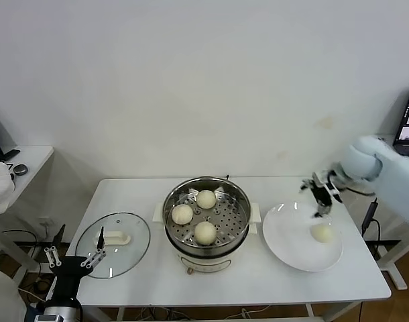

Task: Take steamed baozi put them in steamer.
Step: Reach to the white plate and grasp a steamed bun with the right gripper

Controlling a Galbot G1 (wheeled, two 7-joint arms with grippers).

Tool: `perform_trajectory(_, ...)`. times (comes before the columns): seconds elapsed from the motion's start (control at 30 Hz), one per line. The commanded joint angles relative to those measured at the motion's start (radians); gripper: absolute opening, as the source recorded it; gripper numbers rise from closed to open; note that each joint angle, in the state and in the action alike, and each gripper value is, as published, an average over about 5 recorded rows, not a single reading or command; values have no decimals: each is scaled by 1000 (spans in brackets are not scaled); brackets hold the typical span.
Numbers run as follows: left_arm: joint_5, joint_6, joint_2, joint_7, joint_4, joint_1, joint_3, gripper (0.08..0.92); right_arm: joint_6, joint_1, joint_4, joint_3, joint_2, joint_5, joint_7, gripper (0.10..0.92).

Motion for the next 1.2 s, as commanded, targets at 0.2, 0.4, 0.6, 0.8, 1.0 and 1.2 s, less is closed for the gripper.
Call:
perform_trajectory(0.2,5,2,-3,1,6,8,0,823,72,-289,-285,272,117,-232,10,823)
perform_trajectory(0.4,6,3,-4,0,10,8,0,823,67,-293,-331,276,179,-258,15,823)
perform_trajectory(0.6,5,2,-5,0,13,5,0,823,65,-291,-360,278,212,-289,22,823)
perform_trajectory(0.8,5,2,-6,0,15,5,0,823,60,-300,-374,284,226,-297,25,823)
perform_trajectory(1.0,4,1,-6,-1,14,4,-2,823,48,-298,-376,291,234,-303,28,779)
perform_trajectory(1.2,3,1,-6,-1,11,6,-4,823,41,-287,-358,286,225,-297,26,624)
